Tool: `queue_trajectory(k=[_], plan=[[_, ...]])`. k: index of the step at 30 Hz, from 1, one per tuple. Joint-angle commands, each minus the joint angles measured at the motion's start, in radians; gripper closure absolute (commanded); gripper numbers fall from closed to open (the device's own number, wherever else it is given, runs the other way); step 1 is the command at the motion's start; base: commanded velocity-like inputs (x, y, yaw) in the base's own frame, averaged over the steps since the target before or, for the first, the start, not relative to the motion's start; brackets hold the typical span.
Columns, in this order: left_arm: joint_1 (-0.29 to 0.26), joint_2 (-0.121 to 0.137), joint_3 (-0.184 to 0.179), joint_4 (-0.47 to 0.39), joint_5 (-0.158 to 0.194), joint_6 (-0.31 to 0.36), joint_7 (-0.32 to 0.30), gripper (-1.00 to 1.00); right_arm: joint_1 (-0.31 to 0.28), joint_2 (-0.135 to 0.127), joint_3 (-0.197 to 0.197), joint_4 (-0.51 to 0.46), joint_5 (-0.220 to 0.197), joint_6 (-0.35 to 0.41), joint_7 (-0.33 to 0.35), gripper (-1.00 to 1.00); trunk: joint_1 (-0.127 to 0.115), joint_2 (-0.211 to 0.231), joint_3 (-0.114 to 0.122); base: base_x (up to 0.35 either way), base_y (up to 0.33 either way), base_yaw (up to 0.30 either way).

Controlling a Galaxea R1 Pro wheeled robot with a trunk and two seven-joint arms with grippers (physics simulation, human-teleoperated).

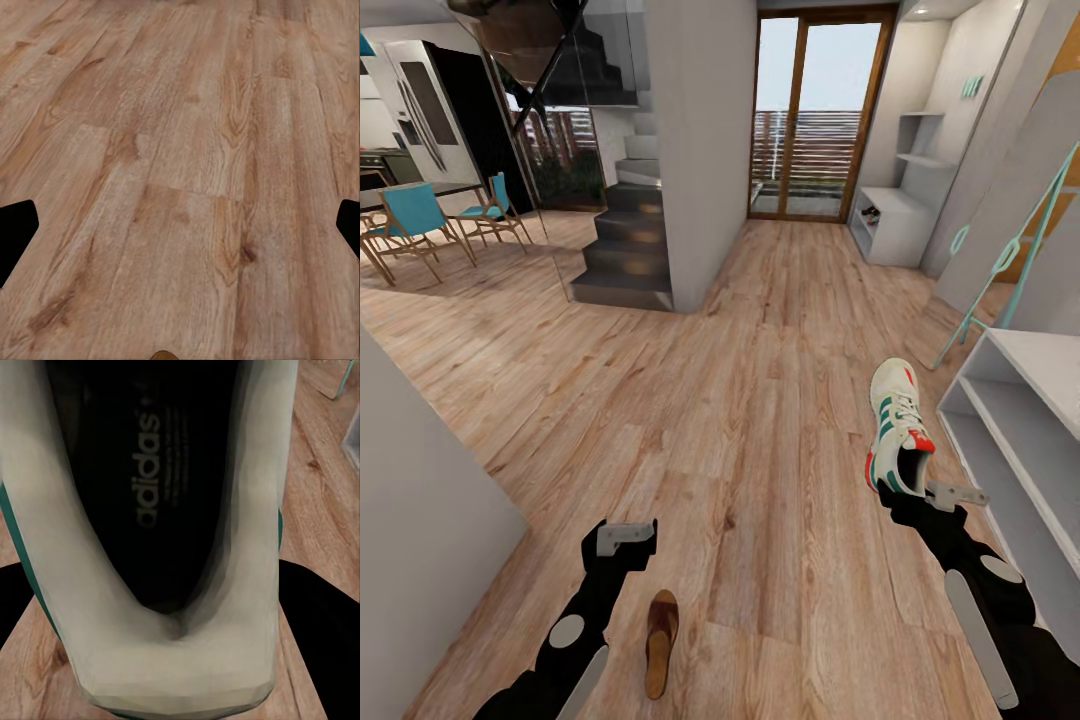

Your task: Pick up the two gym shoes and the two sandals from the corridor floor and place them onto the hallstand (shoe rack) in the corridor, making sure they are on the rack and not on the floor. Arrange them so the two gym shoes are next to each other and the two sandals are next to each other.

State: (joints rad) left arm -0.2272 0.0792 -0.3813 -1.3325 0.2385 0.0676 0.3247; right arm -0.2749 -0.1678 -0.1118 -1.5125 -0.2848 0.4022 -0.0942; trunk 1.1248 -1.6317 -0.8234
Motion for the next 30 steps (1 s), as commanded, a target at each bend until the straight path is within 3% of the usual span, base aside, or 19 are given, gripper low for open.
queue_trajectory(k=[1, 9, 13, 15, 17, 20, 22, 25, 30], plan=[[0.001, 0.002, -0.002, -0.001, 0.01, -0.004, 0.007, -1.0, -0.001, -0.001, 0.001, -0.002, -0.01, 0.004, -0.008, 1.0, 0.0, 0.0, -0.001, 0.0, -0.002, 0.0], [-0.026, 0.006, -0.001, 0.01, 0.017, -0.013, -0.009, -1.0, 0.0, 0.0, 0.0, -0.002, -0.009, 0.005, -0.014, 1.0, 0.0, 0.0, -0.001, 0.0, 0.0, 0.0], [-0.066, 0.006, 0.005, 0.075, 0.018, -0.011, -0.117, -1.0, 0.0, 0.001, 0.0, -0.001, -0.001, 0.012, -0.016, 1.0, 0.0, 0.0, -0.001, 0.0, 0.0, 0.0], [-0.096, 0.006, 0.038, 0.153, 0.018, -0.011, -0.201, -1.0, -0.001, 0.003, 0.001, 0.001, 0.016, 0.02, -0.016, 1.0, 0.0, 0.0, -0.001, 0.0, 0.0, 0.0], [-0.126, 0.005, 0.071, 0.237, 0.017, -0.011, -0.248, -1.0, -0.005, 0.004, 0.003, 0.002, 0.032, 0.051, -0.019, 1.0, 0.0, 0.0, -0.001, 0.0, 0.0, 0.0], [-0.155, 0.004, 0.091, 0.378, 0.017, -0.011, -0.273, -1.0, -0.061, 0.006, 0.004, 0.003, 0.046, 0.158, -0.021, 1.0, 0.0, 0.0, -0.001, 0.0, 0.0, 0.0], [-0.162, 0.003, 0.095, 0.459, 0.016, -0.014, -0.28, -1.0, -0.15, 0.008, 0.004, 0.003, 0.048, 0.228, -0.022, 1.0, 0.0, 0.0, -0.001, 0.0, 0.0, 0.0], [-0.164, 0.003, 0.097, 0.479, 0.015, -0.022, -0.292, -1.0, -0.205, 0.008, 0.004, 0.002, 0.049, 0.246, -0.021, 1.0, 0.0, 0.0, -0.001, 0.0, 0.0, 0.0], [-0.164, 0.002, 0.097, 0.516, 0.014, -0.166, -0.319, -1.0, -0.231, 0.008, 0.006, 0.0, 0.05, 0.252, -0.019, 1.0, 0.0, 0.0, -0.001, 0.0, 0.0, 0.0]])
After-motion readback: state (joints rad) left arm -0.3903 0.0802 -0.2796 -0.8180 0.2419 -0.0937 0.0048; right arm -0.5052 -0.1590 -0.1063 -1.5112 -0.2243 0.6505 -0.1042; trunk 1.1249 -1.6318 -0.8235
